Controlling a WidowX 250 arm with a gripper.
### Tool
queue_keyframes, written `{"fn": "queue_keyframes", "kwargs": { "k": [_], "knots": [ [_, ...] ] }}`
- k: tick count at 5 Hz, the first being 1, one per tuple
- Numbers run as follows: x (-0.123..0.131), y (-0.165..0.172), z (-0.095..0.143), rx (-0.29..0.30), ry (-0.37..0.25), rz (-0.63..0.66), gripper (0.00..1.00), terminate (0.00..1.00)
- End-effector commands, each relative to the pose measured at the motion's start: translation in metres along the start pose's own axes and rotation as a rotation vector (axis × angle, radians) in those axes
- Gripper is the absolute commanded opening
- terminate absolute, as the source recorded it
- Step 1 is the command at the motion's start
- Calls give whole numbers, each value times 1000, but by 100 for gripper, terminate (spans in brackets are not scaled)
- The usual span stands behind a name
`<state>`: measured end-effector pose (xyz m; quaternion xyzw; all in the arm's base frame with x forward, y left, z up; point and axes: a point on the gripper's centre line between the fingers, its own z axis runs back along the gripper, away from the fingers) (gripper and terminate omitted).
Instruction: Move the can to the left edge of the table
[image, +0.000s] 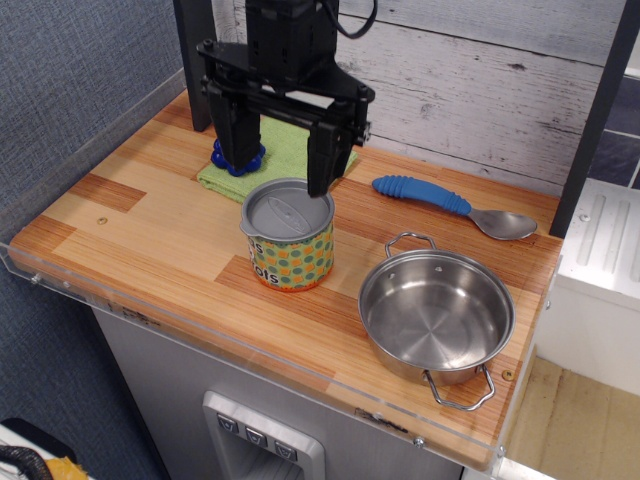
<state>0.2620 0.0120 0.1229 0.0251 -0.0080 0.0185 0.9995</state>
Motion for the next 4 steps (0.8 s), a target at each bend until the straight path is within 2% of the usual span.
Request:
{"fn": "queue_keyframes", "kwargs": {
  "k": [1,2,3,4],
  "knots": [
    [-8,-25,-17,36,-17,485,100,0],
    [-11,-24,-22,-10,-31,737,100,0],
    [-1,-17,-35,-50,-61,989,100,0],
    [11,-14,-44,-93,-67,1080,100,0]
  ]
}}
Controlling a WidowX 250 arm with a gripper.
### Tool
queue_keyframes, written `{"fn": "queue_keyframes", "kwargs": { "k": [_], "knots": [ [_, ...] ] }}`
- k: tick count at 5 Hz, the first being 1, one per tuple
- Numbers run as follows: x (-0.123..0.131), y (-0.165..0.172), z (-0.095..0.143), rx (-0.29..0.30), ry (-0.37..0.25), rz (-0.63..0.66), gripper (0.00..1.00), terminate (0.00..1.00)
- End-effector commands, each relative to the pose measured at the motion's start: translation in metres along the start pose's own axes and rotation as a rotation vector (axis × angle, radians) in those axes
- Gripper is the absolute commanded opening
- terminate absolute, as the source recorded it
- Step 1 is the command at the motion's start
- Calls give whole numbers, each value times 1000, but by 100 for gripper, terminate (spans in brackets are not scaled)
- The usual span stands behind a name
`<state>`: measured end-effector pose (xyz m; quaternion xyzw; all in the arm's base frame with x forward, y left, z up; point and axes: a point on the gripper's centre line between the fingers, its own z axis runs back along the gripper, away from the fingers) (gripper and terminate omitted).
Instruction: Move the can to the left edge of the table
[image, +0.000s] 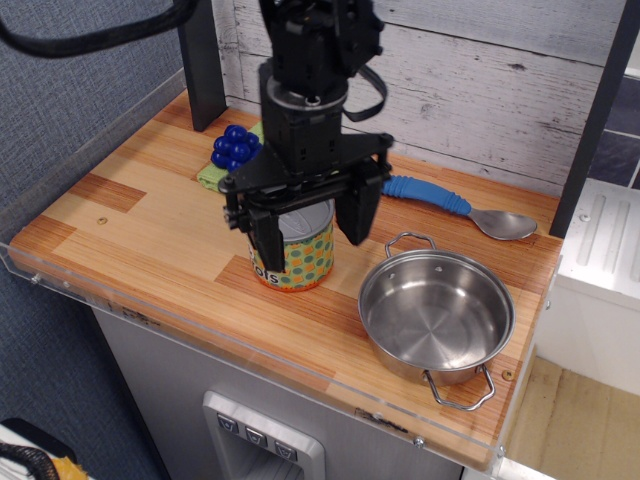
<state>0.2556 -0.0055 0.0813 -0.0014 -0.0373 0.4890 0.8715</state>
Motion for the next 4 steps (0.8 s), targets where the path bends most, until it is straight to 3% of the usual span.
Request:
{"fn": "queue_keyframes", "kwargs": {
  "k": [1,3,4],
  "knots": [
    [19,-20,-10,-31,-39,116,100,0],
    [17,-36,-15,-72,-4,62,100,0],
    [22,-37,-24,-40,1,73,100,0]
  ]
}}
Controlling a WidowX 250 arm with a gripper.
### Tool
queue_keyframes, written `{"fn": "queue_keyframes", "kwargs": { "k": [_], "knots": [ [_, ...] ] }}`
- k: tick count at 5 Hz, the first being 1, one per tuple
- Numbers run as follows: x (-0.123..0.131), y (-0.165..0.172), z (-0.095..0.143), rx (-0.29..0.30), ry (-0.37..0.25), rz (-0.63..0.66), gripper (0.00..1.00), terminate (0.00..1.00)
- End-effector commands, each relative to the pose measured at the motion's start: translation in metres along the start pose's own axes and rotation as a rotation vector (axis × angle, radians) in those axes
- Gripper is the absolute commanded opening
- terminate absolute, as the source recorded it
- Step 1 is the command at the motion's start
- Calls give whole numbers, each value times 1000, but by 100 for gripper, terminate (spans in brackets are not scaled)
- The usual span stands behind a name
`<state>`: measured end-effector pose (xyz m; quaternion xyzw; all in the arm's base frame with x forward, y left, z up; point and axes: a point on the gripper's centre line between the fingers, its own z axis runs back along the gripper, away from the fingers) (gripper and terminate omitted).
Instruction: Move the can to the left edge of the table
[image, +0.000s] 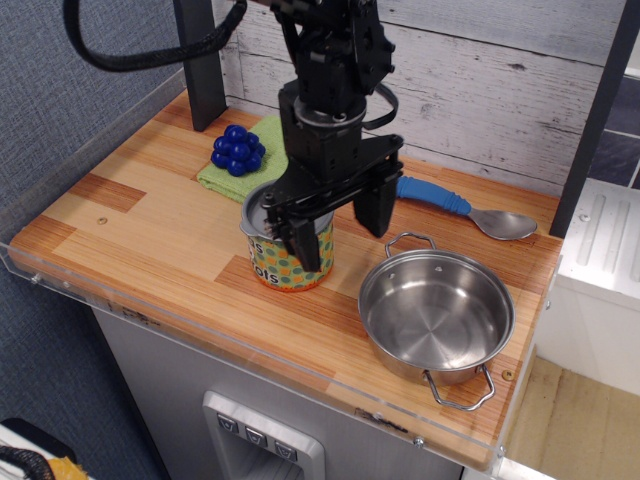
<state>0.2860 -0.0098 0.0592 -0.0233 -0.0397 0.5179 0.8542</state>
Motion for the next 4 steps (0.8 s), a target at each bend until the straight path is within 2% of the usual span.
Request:
{"fn": "queue_keyframes", "kwargs": {
  "k": [1,2,4],
  "knots": [
    [18,3,0,7,-32,47,100,0],
    [31,12,1,-7,-34,83,100,0],
    [51,29,-3,17,-8,112,100,0]
  ]
}}
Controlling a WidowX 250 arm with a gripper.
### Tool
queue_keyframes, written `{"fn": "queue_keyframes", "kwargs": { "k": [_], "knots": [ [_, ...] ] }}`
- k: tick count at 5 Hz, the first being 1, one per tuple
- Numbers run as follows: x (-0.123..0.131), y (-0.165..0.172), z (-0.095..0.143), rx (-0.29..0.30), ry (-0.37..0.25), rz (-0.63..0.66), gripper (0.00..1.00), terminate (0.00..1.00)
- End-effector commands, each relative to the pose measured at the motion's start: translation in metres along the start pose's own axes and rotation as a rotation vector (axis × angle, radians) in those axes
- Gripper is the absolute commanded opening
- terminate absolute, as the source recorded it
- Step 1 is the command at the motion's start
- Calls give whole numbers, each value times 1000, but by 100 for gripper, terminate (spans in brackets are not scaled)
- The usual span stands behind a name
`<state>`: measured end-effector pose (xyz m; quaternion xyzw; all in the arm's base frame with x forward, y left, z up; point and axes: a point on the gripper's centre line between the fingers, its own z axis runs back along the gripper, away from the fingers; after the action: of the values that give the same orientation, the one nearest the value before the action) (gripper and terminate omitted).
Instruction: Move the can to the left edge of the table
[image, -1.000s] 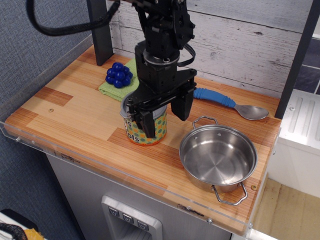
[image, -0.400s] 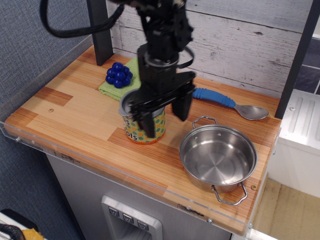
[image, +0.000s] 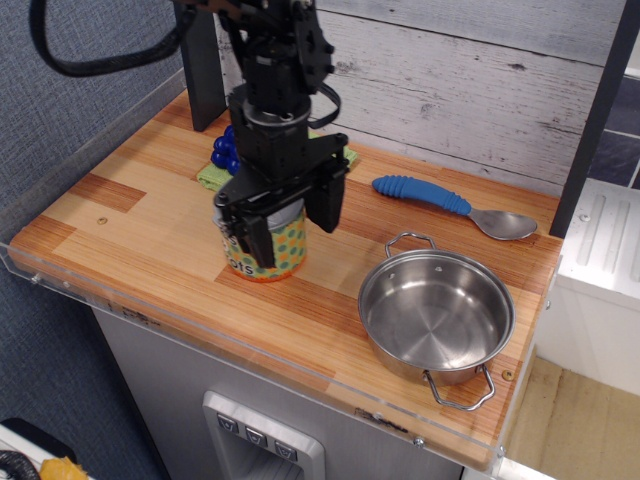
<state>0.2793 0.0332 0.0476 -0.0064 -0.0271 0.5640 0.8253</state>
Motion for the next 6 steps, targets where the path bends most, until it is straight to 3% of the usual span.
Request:
{"fn": "queue_keyframes", "kwargs": {
  "k": [1,3,6],
  "knots": [
    [35,10,4,-15,1,30,100,0],
    [69,27,-7,-17,61,96,100,0],
    [124,42,-11,32,21,140,100,0]
  ]
}}
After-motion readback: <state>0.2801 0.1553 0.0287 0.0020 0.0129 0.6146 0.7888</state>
